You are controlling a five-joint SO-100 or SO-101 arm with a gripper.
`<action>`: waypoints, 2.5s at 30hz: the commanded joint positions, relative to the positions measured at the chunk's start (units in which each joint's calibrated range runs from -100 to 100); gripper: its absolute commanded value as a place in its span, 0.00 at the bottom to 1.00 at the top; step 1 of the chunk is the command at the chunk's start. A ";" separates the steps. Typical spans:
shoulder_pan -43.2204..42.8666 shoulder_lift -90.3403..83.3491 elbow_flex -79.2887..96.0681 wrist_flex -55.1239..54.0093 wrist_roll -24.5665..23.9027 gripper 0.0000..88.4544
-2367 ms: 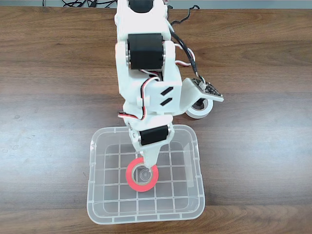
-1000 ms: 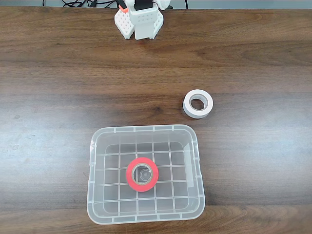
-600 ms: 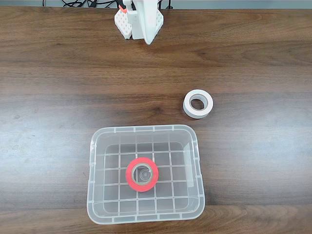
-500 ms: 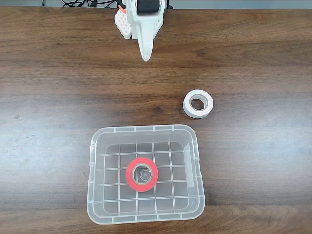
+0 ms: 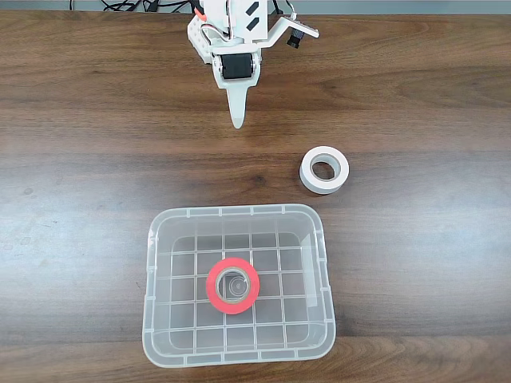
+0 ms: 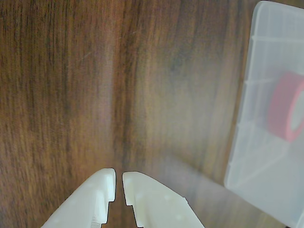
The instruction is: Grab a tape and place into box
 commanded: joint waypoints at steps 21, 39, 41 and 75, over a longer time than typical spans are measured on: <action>0.33 -0.72 -0.72 -0.60 -2.97 0.02; 0.33 -0.72 -0.63 -0.60 -2.97 0.02; 0.33 -0.72 -0.63 -0.60 -2.97 0.02; 0.33 -0.72 -0.63 -0.60 -2.97 0.02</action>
